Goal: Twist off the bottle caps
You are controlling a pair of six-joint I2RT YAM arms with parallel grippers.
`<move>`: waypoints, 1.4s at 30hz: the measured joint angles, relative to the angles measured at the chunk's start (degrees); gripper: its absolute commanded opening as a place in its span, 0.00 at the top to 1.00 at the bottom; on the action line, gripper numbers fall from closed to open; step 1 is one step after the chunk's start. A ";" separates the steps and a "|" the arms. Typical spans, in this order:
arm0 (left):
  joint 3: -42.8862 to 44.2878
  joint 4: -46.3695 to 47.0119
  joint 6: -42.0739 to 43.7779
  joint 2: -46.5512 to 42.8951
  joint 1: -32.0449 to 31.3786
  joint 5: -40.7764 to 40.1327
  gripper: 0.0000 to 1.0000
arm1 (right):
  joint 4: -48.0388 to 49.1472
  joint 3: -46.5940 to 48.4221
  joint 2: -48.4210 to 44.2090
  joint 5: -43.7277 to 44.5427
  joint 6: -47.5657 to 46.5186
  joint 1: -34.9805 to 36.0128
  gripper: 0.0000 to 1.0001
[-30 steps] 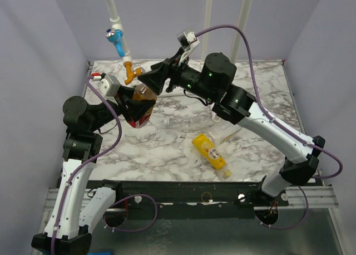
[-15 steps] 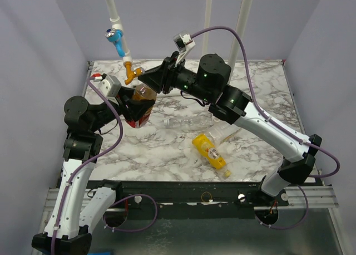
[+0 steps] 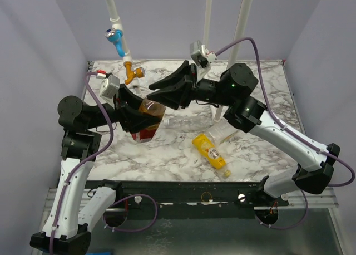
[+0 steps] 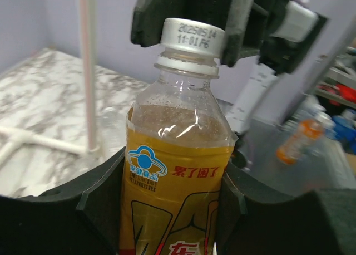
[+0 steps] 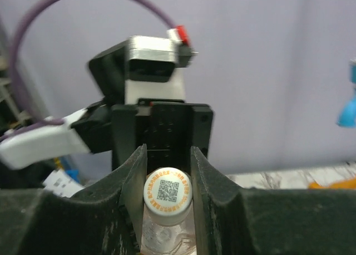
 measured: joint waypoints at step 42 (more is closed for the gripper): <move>-3.10 -2.16 18.23 -2.89 -0.02 -14.01 0.80 | -14.80 10.19 5.01 18.97 2.05 1.11 0.36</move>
